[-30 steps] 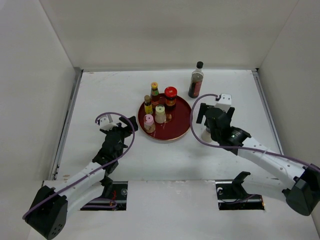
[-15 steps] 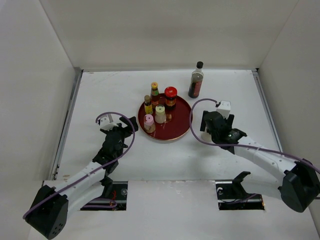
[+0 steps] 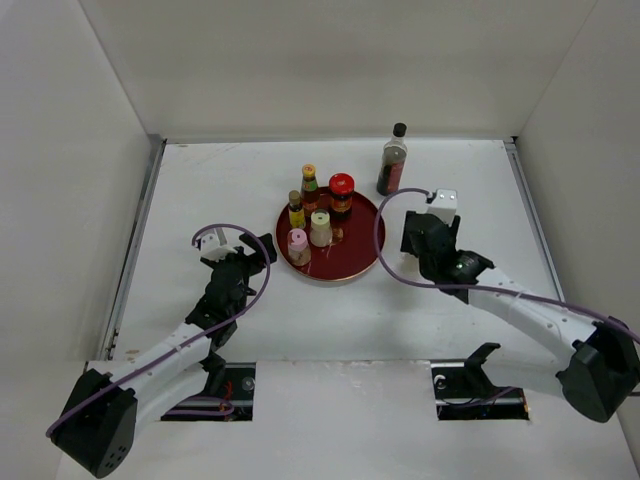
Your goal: Organize the condiment bottles
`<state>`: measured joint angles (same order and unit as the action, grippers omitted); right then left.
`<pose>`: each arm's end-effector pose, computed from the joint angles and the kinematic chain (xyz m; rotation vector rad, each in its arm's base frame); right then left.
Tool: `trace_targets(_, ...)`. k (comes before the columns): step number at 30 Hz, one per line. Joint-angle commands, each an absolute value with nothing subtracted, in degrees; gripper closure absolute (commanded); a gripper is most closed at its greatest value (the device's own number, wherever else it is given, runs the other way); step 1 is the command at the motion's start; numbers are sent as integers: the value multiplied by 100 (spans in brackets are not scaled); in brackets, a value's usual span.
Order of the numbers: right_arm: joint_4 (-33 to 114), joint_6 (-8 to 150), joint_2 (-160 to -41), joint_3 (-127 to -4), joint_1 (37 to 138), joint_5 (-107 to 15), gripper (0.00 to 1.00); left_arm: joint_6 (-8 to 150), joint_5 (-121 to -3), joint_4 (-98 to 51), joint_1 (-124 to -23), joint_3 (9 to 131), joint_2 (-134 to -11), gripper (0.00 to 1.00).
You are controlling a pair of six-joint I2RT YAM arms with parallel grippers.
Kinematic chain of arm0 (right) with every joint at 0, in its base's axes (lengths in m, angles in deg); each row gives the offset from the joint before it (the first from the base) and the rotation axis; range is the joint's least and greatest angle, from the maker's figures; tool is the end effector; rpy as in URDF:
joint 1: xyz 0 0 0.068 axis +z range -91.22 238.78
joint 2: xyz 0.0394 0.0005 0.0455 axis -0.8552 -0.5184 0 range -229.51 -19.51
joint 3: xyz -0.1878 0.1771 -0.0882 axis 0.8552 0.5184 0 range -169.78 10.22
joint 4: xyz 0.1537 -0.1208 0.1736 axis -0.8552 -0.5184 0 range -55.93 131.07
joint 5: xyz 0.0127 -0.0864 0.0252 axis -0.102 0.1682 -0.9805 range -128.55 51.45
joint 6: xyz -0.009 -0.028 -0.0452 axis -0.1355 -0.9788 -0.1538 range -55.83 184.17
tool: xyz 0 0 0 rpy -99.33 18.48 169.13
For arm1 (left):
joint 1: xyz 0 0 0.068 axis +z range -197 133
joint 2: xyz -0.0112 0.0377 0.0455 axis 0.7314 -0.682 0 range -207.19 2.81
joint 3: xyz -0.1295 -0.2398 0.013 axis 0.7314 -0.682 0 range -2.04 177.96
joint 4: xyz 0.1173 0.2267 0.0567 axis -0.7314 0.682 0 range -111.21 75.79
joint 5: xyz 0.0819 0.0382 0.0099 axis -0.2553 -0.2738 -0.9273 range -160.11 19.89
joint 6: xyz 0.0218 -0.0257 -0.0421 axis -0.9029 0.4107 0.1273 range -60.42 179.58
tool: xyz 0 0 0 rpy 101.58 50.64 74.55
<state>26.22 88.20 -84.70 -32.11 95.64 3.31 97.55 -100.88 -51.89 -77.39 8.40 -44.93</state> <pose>0.2044 0.1236 0.2518 0.1507 2.0422 -0.1630 0.1624 -0.0741 0.1962 -0.5099 1.6111 -0.4477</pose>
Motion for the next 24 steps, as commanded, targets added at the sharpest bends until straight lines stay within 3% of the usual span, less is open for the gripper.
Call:
trace_targets(1, 3552, 8482, -8419, -3961, 9819, 558, 37, 9816, -10052, -5426, -7684, 807, -4456, 13)
trace_targets(6, 4466, 8386, -9393, -4576, 10118, -128, 37, 9816, -10044, -5382, -7675, 807, -4395, 13)
trace_targets(17, 5663, 7999, -11530, -5657, 10285, -445, 34, 9816, -10061, -5399, -7657, 807, -4465, 13)
trace_targets(22, 5619, 8069, -11900, -5790, 10294, -498, 29, 9816, -10052, -5408, -7675, 807, -4438, 13)
trace_targets(24, 5549, 8095, -11927, -5764, 10312, -489, 22, 9816, -10044, -5408, -7657, 807, -4473, 13)
